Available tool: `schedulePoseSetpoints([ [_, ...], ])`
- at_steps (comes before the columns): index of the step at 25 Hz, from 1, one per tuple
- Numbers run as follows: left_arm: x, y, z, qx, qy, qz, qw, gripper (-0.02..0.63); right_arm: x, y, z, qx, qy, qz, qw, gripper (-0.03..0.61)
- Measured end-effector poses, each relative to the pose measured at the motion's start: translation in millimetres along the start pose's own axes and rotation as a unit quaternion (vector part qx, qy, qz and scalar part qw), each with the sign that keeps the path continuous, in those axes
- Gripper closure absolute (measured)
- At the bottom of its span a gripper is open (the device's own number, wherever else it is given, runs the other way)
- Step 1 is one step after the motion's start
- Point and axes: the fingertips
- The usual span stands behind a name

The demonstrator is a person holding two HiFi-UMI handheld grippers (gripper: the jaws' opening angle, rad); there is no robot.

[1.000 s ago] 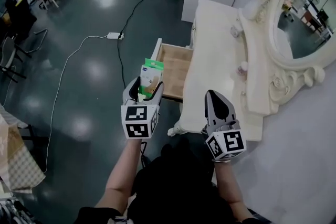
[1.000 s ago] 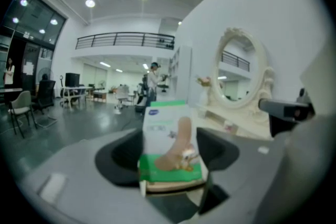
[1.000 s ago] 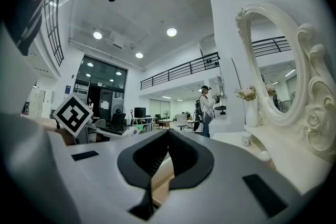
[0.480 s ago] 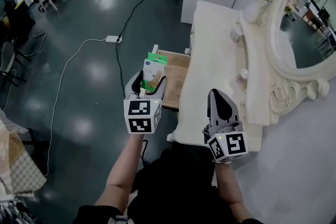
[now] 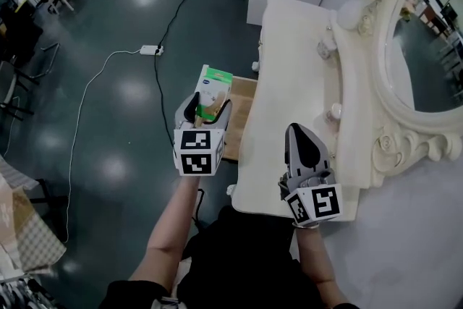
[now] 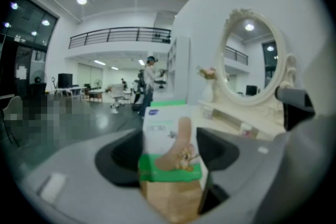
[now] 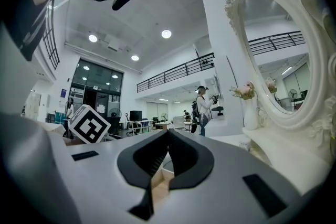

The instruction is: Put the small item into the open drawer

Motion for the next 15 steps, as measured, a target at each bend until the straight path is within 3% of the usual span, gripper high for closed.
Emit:
schedulePoseSetpoints([
  [8,14.9,4.0,65.2,-0.001,0.047,0.001,0.9989,0.285,15.4,-23.1,31.5,-0.01,0.028,0.008,1.0,0.581],
  [15,57.9,11.2,115.2,-0.003,0.11,-0.011,0.9939,0.285,32.6,-25.5,53.3,-0.033,0.052,0.007,0.998,0.581],
])
Point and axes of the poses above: the fingertips, and each gripper's own axes: z forward along the fingers, y to its left, x out of its underside, and after that the axes turned 10 degrees about y, right-handed
